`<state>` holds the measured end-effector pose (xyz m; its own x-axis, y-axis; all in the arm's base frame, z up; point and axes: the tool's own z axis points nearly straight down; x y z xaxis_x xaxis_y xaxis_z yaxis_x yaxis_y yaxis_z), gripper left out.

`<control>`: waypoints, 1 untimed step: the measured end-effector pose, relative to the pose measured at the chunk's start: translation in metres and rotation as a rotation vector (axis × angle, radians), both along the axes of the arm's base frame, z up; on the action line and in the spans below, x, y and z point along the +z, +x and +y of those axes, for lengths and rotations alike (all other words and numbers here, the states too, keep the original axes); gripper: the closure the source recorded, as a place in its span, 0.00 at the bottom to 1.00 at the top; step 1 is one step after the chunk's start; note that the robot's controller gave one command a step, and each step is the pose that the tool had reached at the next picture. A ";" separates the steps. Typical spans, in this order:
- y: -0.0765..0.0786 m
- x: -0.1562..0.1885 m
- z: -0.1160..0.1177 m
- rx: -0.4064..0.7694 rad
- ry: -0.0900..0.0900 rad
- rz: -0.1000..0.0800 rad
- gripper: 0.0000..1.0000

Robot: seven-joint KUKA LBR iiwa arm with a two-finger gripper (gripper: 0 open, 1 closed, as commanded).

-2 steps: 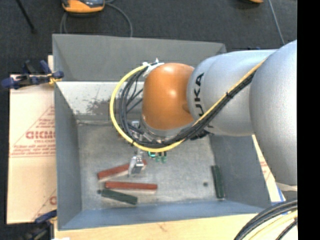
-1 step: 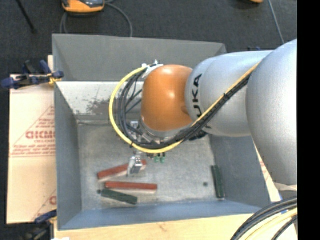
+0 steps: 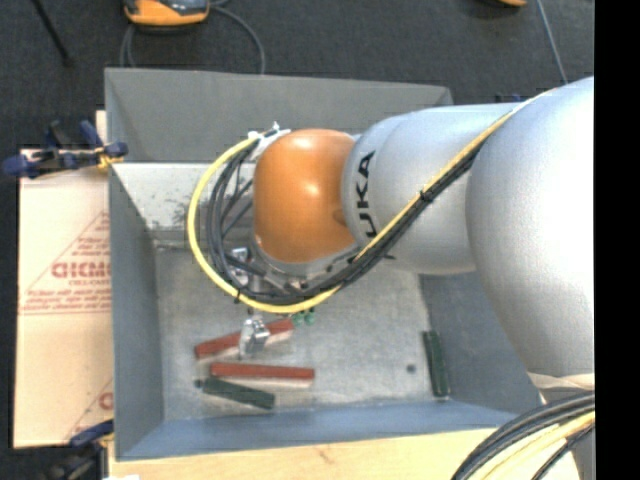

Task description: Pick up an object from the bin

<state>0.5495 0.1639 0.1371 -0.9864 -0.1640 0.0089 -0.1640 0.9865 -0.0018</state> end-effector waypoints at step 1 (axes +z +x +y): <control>-0.043 -0.058 -0.023 0.119 0.011 -0.029 1.00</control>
Offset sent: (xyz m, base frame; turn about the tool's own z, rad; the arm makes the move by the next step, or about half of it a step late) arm 0.0000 0.0000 0.0000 0.0000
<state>0.5069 0.1407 0.0796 -0.9599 -0.2794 -0.0214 -0.2795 0.9601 0.0023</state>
